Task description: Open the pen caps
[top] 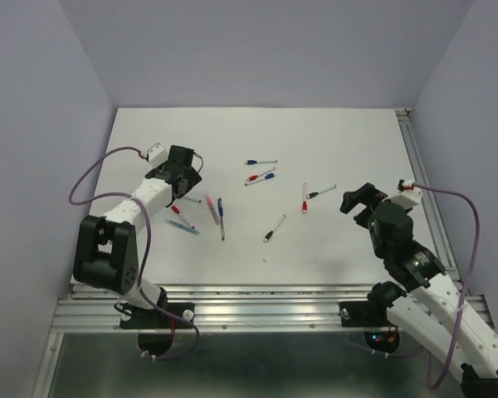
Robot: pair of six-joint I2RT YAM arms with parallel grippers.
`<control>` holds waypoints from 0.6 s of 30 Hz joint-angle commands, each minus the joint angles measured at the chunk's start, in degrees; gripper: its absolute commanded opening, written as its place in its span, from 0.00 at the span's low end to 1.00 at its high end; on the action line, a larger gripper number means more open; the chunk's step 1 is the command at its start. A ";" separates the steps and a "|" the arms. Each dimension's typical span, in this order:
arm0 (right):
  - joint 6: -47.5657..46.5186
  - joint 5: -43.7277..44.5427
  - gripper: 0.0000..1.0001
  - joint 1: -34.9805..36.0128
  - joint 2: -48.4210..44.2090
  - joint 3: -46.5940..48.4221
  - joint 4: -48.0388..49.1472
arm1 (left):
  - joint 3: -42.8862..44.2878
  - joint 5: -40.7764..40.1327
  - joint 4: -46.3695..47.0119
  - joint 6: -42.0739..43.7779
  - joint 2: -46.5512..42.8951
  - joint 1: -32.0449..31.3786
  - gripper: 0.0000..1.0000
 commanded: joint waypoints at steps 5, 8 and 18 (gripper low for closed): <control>-1.06 0.90 1.00 0.17 5.36 -0.82 1.37 | 7.71 -1.63 0.42 1.83 9.72 1.20 0.87; -1.41 0.29 1.00 0.17 7.46 -0.65 1.19 | 9.38 -1.63 0.68 1.74 12.62 1.64 0.85; -2.38 -1.04 1.00 0.08 11.34 0.50 0.75 | 10.88 -1.37 -0.20 1.56 17.64 3.31 0.80</control>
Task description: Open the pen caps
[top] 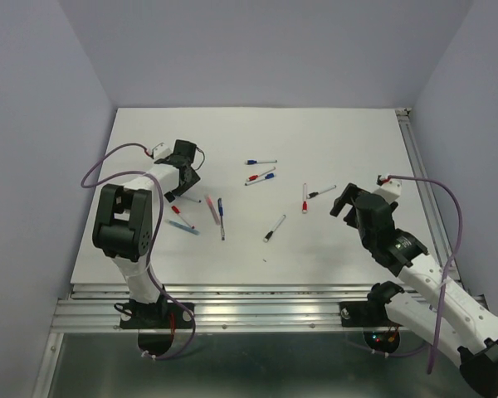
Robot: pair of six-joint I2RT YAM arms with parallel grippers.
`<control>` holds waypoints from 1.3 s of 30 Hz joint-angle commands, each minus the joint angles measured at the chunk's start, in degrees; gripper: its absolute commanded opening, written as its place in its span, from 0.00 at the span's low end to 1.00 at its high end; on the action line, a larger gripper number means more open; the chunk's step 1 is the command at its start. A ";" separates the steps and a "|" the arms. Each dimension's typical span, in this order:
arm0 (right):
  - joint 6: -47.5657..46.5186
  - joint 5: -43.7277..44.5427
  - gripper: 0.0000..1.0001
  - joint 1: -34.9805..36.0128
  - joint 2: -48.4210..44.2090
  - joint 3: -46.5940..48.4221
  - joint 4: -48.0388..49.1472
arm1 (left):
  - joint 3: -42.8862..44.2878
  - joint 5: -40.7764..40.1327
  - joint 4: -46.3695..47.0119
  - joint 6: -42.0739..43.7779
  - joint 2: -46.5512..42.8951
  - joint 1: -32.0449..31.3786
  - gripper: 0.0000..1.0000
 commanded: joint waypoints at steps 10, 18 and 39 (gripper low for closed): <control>-1.09 0.17 1.00 0.17 0.28 0.32 0.93 | 1.36 -1.32 -1.05 -0.30 2.77 1.33 0.67; -1.00 -0.01 1.00 0.26 0.81 0.32 0.49 | 1.63 -1.32 -0.26 -0.47 4.17 1.59 0.62; 0.23 3.33 1.00 0.17 3.79 2.25 -3.55 | 0.67 7.55 4.57 3.31 7.43 4.14 0.41</control>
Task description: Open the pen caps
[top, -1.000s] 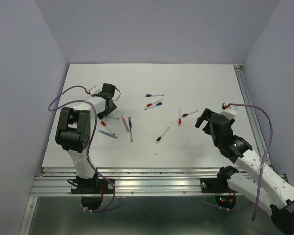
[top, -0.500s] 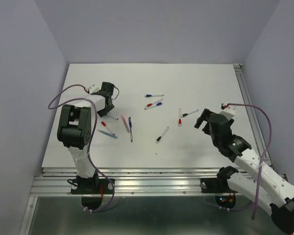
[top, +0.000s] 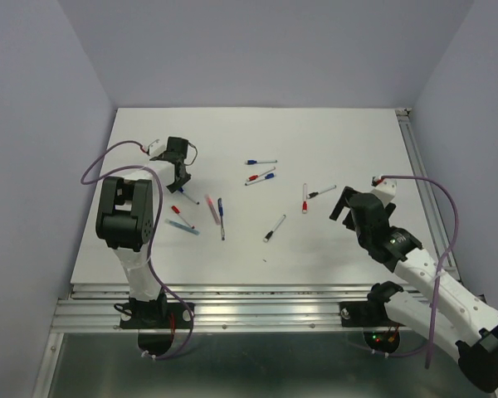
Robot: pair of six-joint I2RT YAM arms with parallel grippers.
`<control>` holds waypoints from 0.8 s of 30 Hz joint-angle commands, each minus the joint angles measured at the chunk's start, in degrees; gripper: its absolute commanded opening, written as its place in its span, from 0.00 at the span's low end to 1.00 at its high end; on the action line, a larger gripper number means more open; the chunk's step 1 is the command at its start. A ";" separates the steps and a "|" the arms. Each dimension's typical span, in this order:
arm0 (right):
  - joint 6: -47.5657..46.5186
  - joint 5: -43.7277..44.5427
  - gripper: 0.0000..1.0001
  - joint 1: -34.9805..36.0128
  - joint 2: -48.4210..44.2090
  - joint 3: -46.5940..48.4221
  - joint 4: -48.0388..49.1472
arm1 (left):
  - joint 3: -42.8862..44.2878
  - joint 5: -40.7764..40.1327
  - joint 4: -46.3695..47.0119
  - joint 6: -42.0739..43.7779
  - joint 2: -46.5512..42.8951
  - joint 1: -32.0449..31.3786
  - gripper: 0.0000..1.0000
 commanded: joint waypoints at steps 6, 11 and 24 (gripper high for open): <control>1.10 3.14 1.00 0.26 0.04 2.12 -1.26 | -5.23 6.45 0.95 0.29 -0.60 0.07 0.38; 2.07 4.45 1.00 0.17 0.47 2.21 -2.49 | -7.69 7.24 1.13 0.56 -2.18 -0.01 0.38; 1.28 2.71 1.00 0.17 -0.14 2.83 -2.32 | -5.24 9.08 0.25 2.93 -2.36 -0.28 0.00</control>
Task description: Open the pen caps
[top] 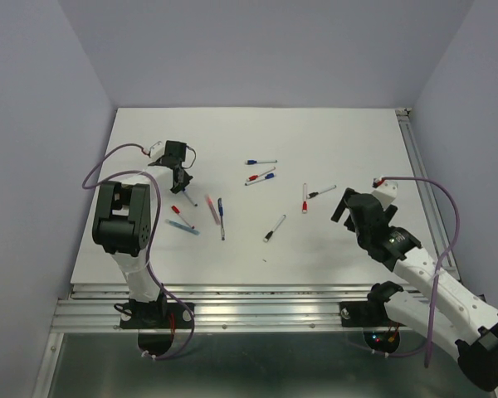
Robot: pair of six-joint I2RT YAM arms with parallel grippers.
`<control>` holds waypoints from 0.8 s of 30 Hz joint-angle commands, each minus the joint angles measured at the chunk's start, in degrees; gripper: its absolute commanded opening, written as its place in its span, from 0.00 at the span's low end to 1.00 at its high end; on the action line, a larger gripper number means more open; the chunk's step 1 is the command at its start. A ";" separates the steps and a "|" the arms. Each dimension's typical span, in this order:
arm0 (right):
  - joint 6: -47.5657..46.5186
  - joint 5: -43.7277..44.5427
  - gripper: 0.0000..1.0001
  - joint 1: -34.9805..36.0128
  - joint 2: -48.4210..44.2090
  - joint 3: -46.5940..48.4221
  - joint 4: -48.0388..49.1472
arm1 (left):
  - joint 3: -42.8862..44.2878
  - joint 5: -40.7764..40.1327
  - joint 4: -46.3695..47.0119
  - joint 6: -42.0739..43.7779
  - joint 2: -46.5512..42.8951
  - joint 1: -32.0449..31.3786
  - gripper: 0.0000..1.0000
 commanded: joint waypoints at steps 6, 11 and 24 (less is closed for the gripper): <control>-9.59 -23.79 1.00 0.26 -3.74 2.39 11.25 | -1.39 9.78 -1.55 3.35 -11.02 -2.77 0.00; -6.52 -53.07 1.00 0.87 3.28 2.47 26.28 | -7.01 13.66 4.34 0.37 -23.94 -10.59 0.00; -0.80 -48.45 0.98 17.83 19.72 10.11 41.85 | -14.22 9.53 6.98 -9.83 -38.28 -30.37 0.00</control>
